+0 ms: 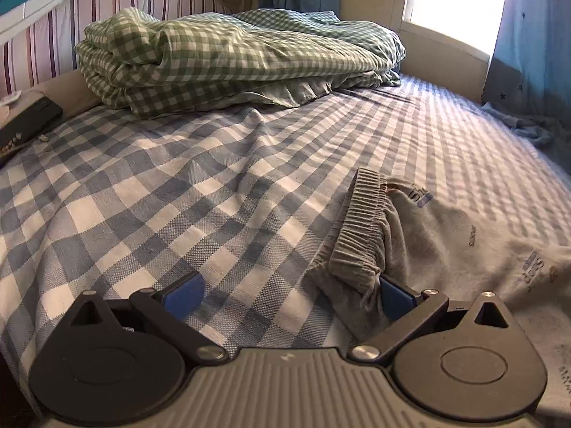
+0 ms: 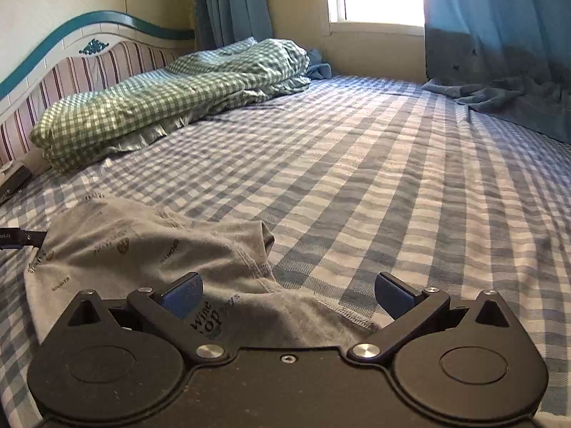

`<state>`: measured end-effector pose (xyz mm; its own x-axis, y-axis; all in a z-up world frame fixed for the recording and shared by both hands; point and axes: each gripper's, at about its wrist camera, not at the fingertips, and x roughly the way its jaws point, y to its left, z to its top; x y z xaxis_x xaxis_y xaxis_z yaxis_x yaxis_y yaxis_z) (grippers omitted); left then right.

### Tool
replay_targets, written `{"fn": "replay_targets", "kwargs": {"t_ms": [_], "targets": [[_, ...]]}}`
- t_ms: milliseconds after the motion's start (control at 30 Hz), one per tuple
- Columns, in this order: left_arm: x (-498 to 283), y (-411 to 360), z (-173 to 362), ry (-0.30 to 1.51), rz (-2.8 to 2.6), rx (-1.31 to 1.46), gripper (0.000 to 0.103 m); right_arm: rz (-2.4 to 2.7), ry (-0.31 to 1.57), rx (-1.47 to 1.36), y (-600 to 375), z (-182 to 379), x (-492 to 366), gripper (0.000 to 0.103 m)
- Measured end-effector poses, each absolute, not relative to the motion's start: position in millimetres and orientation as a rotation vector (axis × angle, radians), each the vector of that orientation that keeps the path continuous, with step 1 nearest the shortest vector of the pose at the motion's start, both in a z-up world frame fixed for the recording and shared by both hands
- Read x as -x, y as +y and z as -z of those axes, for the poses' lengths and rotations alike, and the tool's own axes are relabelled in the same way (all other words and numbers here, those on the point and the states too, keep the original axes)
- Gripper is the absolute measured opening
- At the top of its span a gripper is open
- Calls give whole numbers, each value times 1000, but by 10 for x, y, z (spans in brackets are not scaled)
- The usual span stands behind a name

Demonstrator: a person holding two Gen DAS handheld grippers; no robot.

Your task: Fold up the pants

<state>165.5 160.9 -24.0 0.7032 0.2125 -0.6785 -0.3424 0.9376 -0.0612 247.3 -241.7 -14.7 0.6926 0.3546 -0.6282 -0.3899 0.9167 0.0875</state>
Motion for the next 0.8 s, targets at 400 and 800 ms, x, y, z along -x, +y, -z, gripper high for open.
{"fn": "replay_targets", "kwargs": {"t_ms": [400,800], "targets": [[-1715,635,-155,571,-182,-17,103,-658,798,-274,-2622,27,-3053,101],[-1793,40,307,705,-11,-98,103,-698,841,-205,-2371,100,-2948,30]]}}
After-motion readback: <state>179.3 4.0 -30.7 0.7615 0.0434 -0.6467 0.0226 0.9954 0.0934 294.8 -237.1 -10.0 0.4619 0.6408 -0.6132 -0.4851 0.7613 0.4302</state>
